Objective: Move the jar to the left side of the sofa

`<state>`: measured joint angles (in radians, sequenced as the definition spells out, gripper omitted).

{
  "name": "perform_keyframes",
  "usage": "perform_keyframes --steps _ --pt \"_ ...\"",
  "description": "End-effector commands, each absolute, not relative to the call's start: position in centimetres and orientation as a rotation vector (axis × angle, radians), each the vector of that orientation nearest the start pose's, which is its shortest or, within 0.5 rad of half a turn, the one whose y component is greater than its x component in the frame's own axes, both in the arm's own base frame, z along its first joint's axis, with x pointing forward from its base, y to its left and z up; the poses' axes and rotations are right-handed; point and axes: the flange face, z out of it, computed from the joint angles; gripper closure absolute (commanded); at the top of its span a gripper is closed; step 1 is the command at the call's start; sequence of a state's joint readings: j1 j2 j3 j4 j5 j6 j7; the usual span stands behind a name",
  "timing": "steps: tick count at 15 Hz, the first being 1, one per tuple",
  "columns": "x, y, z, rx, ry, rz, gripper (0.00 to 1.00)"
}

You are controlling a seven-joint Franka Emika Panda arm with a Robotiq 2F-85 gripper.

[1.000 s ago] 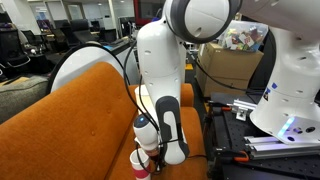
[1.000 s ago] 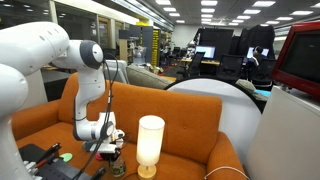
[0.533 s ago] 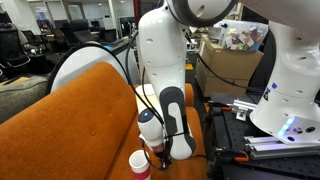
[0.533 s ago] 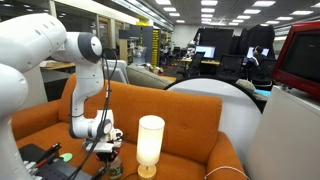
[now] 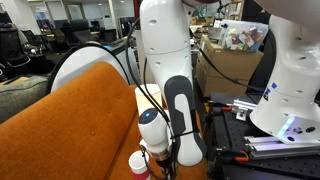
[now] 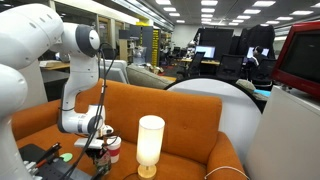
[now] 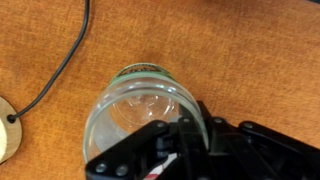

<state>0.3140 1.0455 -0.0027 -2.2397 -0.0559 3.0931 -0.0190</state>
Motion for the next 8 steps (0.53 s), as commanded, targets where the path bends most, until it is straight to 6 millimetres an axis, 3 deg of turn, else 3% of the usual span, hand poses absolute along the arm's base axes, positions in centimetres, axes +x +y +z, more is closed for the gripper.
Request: perform_keyframes --steps 1,5,8 --pt "37.1 14.6 -6.9 -3.008 -0.674 0.299 0.98" --pt "35.1 18.0 -5.3 -2.949 -0.767 0.262 0.98" --pt "35.0 20.4 -5.3 -2.904 -0.817 0.233 0.98"
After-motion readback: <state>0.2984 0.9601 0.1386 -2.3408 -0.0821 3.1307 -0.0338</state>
